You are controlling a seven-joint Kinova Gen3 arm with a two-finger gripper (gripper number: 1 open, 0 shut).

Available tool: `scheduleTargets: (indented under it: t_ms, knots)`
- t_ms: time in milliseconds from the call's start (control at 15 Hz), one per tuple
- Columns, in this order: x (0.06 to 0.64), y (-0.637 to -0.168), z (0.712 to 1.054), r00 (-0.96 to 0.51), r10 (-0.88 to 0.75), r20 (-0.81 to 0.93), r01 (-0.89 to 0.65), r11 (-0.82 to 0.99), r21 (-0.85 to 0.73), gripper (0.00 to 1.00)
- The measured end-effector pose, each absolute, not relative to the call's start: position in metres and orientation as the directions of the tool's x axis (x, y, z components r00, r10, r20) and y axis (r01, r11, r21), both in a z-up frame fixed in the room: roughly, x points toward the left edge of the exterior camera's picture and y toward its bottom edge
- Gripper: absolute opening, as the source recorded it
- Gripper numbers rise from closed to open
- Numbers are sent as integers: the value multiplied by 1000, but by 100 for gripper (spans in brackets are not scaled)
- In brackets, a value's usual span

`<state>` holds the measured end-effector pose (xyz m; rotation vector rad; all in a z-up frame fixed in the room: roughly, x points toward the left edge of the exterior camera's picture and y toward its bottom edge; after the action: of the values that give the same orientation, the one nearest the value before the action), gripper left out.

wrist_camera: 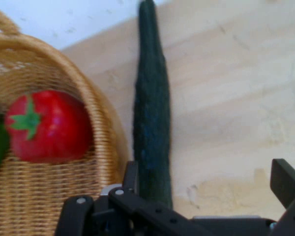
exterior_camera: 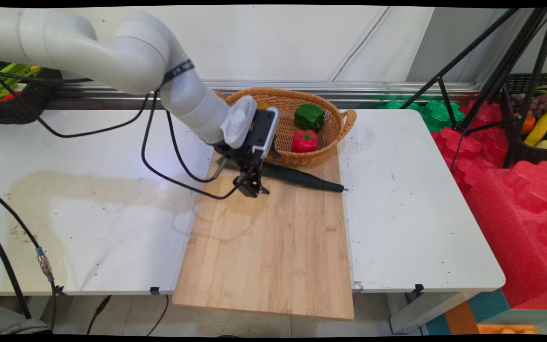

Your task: Pick up the potato from the vegetable basket

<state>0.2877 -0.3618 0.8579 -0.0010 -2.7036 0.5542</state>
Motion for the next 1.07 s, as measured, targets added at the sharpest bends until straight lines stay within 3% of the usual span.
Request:
scheduleTargets:
  t_ms: [600,1067]
  knots:
    - [300,-363,951,-772,-137,621,-446,813,-375,100]
    - [318,-400,981,-624,-289,726,-679,661,-320,100]
